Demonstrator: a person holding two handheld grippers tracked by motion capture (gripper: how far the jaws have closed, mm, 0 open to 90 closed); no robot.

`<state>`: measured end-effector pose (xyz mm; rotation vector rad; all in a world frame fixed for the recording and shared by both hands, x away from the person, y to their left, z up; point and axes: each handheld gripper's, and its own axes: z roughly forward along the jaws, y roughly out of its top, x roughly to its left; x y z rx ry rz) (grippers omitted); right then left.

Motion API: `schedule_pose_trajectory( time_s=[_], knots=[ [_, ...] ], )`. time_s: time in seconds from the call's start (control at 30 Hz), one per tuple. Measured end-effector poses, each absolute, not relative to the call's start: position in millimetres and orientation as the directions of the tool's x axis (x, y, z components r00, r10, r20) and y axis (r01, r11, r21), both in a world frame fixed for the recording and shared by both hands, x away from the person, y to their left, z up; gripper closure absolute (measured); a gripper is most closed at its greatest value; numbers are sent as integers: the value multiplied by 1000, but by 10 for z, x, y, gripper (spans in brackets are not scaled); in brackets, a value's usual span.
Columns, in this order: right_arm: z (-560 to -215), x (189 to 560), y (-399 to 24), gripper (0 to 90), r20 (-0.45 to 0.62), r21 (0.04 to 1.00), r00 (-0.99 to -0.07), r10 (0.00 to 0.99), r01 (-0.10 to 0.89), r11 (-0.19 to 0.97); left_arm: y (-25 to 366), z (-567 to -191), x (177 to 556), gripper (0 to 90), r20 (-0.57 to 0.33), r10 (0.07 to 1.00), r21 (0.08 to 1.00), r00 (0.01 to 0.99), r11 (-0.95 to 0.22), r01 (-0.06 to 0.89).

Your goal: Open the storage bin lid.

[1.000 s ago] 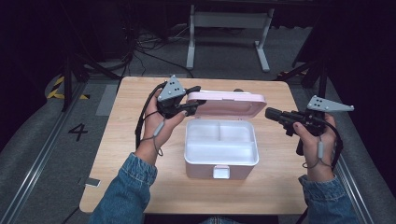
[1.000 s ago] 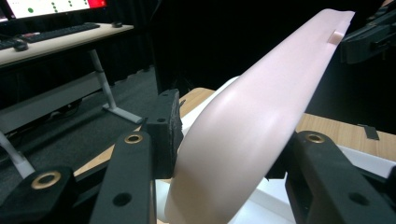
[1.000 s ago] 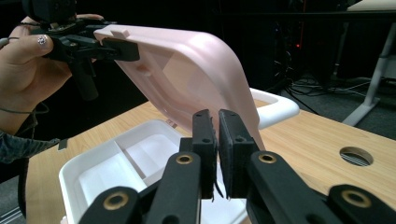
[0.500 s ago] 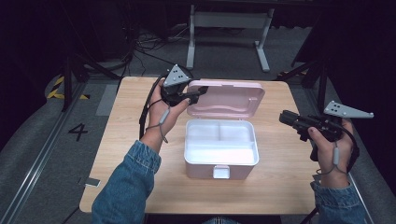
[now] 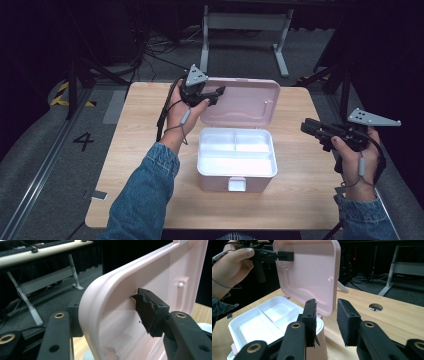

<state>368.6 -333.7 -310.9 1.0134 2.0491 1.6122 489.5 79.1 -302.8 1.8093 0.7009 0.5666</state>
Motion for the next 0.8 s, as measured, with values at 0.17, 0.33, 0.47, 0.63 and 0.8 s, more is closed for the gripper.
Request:
schedule_pose_trajectory(
  time_s=[0.17, 0.33, 0.47, 0.63, 0.8],
  knots=[
    [-3109, 3690, -3355, 701, 158, 943, -685, 712, 318, 97, 797, -3069, 4953, 456, 24, 698, 948, 716, -243, 205],
    [-3142, 3716, -3330, 693, 160, 934, -685, 710, 338, 115, 822, -3121, 5009, 456, -8, 698, 952, 716, -215, 220],
    [-3155, 3726, -3300, 691, 157, 930, -691, 706, 343, 129, 818, -3159, 5046, 451, -22, 707, 949, 707, -207, 237],
    [-3160, 3729, -3303, 684, 155, 929, -695, 702, 344, 136, 758, -3208, 5074, 377, 20, 727, 938, 686, -251, 238],
    [-3164, 3729, -3304, 677, 158, 927, -696, 700, 350, 138, 748, -3262, 5120, 356, 7, 731, 934, 682, -248, 256]
  ],
)
